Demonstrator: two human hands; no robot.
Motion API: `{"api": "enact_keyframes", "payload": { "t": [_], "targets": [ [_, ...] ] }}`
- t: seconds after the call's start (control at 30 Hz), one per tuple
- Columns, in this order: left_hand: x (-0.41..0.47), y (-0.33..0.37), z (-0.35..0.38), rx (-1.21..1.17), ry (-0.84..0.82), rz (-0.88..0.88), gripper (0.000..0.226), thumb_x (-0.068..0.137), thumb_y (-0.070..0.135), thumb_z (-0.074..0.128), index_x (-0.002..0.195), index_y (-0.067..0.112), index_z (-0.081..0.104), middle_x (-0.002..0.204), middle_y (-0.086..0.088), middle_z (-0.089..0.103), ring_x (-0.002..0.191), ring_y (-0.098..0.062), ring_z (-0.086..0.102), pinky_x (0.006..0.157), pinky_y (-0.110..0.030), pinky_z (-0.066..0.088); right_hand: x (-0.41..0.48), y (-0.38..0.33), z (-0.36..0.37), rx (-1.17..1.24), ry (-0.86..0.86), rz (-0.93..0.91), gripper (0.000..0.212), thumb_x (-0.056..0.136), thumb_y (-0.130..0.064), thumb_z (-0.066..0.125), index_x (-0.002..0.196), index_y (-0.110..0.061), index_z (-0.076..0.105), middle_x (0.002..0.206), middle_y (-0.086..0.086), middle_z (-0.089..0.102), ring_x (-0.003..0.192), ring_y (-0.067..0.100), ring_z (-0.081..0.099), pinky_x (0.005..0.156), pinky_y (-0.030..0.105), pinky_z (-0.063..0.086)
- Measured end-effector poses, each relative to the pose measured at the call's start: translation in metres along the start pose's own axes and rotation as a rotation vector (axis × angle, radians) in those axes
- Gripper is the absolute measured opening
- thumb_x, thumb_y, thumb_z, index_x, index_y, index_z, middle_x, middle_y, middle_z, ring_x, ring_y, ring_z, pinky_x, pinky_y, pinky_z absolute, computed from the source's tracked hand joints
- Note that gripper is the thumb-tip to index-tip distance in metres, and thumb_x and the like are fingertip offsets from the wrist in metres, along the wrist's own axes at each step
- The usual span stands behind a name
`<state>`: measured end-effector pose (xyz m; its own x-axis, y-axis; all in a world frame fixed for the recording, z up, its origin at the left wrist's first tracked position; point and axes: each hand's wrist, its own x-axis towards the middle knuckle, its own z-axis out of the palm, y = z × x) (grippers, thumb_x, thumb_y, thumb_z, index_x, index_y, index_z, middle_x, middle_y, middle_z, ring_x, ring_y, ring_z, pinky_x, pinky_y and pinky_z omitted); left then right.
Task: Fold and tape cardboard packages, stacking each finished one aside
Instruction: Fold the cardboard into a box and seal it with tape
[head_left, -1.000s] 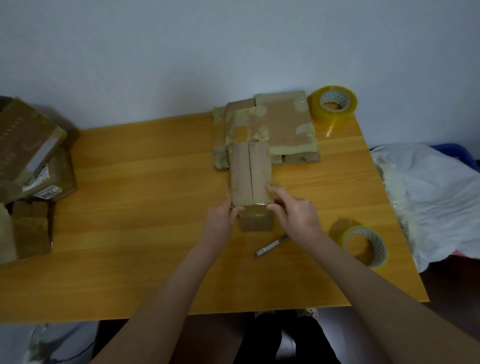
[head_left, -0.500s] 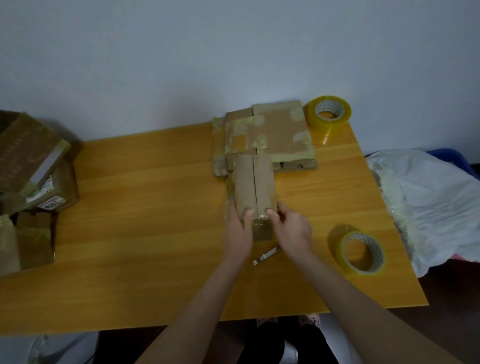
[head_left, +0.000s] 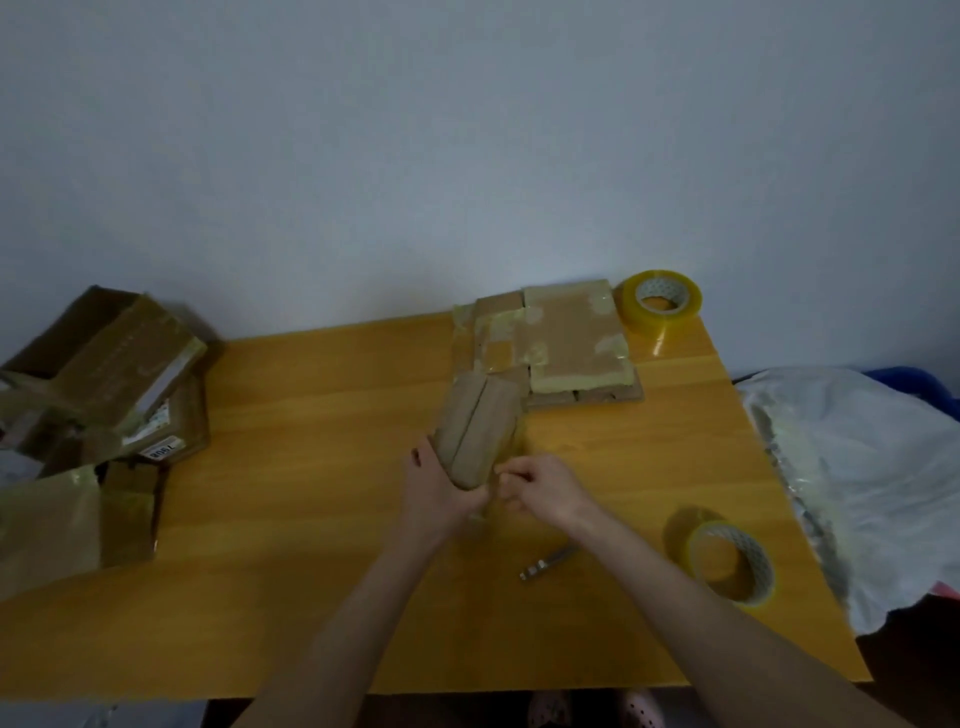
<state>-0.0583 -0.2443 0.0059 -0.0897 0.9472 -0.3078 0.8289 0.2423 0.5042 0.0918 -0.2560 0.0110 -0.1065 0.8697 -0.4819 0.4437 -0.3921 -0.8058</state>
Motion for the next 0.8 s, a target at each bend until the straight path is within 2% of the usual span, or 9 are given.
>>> {"api": "enact_keyframes", "payload": {
  "t": [0.07, 0.13, 0.2, 0.27, 0.33, 0.47, 0.57, 0.67, 0.8],
  "targets": [
    [0.003, -0.001, -0.015, 0.082, -0.027, 0.079, 0.106, 0.071, 0.037, 0.078, 0.148, 0.007, 0.012, 0.139, -0.013, 0.028, 0.126, -0.028, 0.037, 0.097, -0.034, 0.038, -0.002, -0.009, -0.016, -0.196, 0.138, -0.068, 0.026, 0.094, -0.029, 0.059, 0.119, -0.022, 0.064, 0.11, -0.002, 0.069, 0.091, 0.011, 0.065, 0.082, 0.029, 0.054],
    [0.009, -0.005, -0.038, 0.142, -0.098, 0.208, 0.106, 0.071, 0.033, 0.078, 0.149, 0.01, 0.011, 0.14, -0.011, 0.026, 0.124, -0.026, 0.036, 0.097, -0.034, 0.039, -0.001, -0.015, -0.041, -0.385, 0.321, -0.129, 0.055, 0.085, -0.041, 0.069, 0.133, -0.028, 0.048, 0.13, -0.001, 0.054, 0.11, 0.016, 0.056, 0.089, 0.034, 0.052],
    [0.016, -0.004, -0.064, 0.224, -0.225, 0.351, 0.107, 0.071, 0.032, 0.079, 0.151, 0.015, 0.009, 0.142, -0.007, 0.021, 0.124, -0.025, 0.035, 0.097, -0.032, 0.04, 0.004, -0.022, -0.065, -0.564, 0.225, -0.199, 0.103, 0.072, -0.046, 0.079, 0.151, -0.032, 0.014, 0.156, 0.0, 0.015, 0.138, 0.025, 0.03, 0.105, 0.042, 0.042],
    [0.023, 0.004, -0.082, 0.33, -0.329, 0.492, 0.107, 0.072, 0.032, 0.078, 0.151, 0.018, 0.007, 0.144, -0.003, 0.017, 0.124, -0.025, 0.036, 0.097, -0.031, 0.042, 0.007, -0.033, -0.078, -0.713, 0.017, -0.266, 0.126, 0.064, -0.046, 0.084, 0.152, -0.036, -0.006, 0.16, -0.004, -0.009, 0.145, 0.029, 0.015, 0.111, 0.049, 0.033],
    [0.029, 0.013, -0.09, 0.398, -0.33, 0.618, 0.105, 0.071, 0.031, 0.077, 0.151, 0.021, 0.01, 0.144, -0.002, 0.014, 0.121, -0.022, 0.036, 0.097, -0.031, 0.042, 0.011, -0.041, -0.08, -0.756, -0.099, -0.289, 0.121, 0.063, -0.044, 0.085, 0.152, -0.03, 0.004, 0.157, 0.0, 0.014, 0.139, 0.03, 0.03, 0.109, 0.046, 0.036],
    [0.034, 0.02, -0.082, 0.159, -0.146, 0.689, 0.083, 0.075, 0.006, 0.069, 0.147, 0.022, 0.03, 0.15, -0.01, 0.019, 0.134, -0.023, 0.031, 0.101, -0.027, 0.034, 0.008, -0.032, -0.065, -0.6, 0.022, -0.165, 0.105, 0.062, -0.052, 0.079, 0.145, -0.024, 0.022, 0.133, 0.003, 0.04, 0.117, 0.028, 0.049, 0.096, 0.044, 0.047],
    [0.026, 0.022, -0.049, -0.144, 0.166, 0.377, 0.076, 0.083, -0.003, 0.06, 0.148, 0.013, 0.026, 0.15, -0.011, 0.032, 0.137, -0.027, 0.033, 0.106, -0.023, 0.028, 0.007, -0.014, -0.035, -0.477, 0.157, -0.021, 0.099, 0.062, -0.062, 0.074, 0.14, -0.022, 0.028, 0.129, 0.006, 0.043, 0.11, 0.028, 0.054, 0.088, 0.044, 0.051],
    [0.012, 0.023, -0.007, -0.461, -0.031, 0.049, 0.079, 0.094, 0.016, 0.057, 0.153, 0.014, 0.005, 0.156, -0.009, 0.022, 0.139, -0.026, 0.03, 0.113, -0.042, 0.03, 0.011, -0.001, -0.005, -0.328, 0.25, 0.112, 0.077, 0.078, -0.057, 0.068, 0.136, -0.017, 0.037, 0.126, 0.009, 0.047, 0.107, 0.028, 0.055, 0.083, 0.039, 0.052],
    [0.003, 0.02, 0.014, -0.483, -0.033, 0.047, 0.086, 0.094, 0.022, 0.057, 0.152, 0.021, -0.007, 0.156, -0.006, 0.022, 0.137, -0.026, 0.034, 0.11, -0.041, 0.035, 0.02, 0.011, -0.006, -0.254, 0.217, 0.1, 0.064, 0.081, -0.057, 0.065, 0.128, -0.017, 0.051, 0.112, 0.006, 0.061, 0.095, 0.023, 0.062, 0.079, 0.038, 0.056]
  ]
}}
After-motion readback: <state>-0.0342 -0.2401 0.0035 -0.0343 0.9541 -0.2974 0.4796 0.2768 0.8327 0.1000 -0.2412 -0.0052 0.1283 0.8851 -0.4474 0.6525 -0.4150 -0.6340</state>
